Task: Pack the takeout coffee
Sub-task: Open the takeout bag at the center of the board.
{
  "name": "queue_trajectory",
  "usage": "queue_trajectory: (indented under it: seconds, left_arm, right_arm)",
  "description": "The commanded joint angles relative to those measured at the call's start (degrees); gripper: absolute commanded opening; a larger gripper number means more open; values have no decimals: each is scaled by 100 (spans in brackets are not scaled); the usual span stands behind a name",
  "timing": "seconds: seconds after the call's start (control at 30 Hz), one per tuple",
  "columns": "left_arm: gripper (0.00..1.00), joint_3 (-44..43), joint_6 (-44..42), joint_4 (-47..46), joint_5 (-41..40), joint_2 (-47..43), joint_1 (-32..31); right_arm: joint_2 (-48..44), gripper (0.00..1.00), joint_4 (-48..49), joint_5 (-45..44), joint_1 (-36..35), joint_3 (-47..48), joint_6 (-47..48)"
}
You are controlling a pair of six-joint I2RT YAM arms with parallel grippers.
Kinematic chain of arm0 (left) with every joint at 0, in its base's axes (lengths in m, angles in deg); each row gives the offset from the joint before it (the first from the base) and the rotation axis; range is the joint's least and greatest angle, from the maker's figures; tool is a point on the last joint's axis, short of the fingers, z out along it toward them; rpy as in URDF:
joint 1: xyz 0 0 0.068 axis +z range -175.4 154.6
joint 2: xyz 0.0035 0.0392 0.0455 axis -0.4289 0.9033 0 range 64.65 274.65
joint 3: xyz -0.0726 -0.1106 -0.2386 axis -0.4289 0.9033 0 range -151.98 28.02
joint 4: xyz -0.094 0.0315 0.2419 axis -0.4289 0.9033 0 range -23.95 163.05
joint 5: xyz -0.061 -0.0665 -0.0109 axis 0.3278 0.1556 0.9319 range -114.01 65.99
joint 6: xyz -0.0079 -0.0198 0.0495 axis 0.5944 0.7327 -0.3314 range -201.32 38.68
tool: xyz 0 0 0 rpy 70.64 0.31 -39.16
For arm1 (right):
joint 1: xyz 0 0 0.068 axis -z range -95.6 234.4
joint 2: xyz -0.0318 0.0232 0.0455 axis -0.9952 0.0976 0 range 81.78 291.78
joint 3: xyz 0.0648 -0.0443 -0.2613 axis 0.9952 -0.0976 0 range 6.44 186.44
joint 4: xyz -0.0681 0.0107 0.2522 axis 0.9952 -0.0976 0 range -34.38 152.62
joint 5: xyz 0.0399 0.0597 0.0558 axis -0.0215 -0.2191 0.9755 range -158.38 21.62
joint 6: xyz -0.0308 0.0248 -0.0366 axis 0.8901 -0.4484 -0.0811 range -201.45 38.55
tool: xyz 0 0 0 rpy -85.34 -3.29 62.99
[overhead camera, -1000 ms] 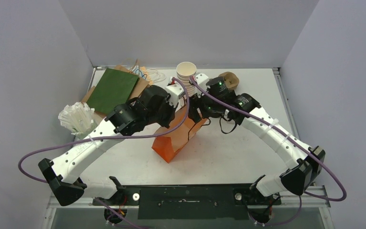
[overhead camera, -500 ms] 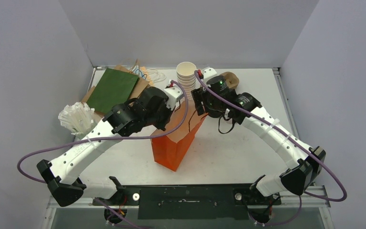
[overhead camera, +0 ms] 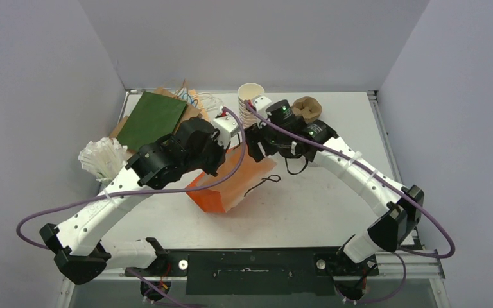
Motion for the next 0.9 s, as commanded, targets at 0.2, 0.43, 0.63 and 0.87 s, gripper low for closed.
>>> queue_trajectory:
  seconds: [0.2,0.43,0.63,0.87]
  left_arm:
    - [0,-172,-204,-453,195,-335,29]
    - [0,-170,-234,-256,8,-355,27]
    - [0,-189,-276,-73,-189,-381,32]
    - [0,-142,-330,67,-289,-323,32]
  right_arm:
    - [549,68,-301,-531,-634,443,277]
    - [499,55,-299,-1378,-583,439,-108]
    - [299,55,-230,-1653,-118,336,-462]
    - [-76,66,84,-1449,247,72,-604]
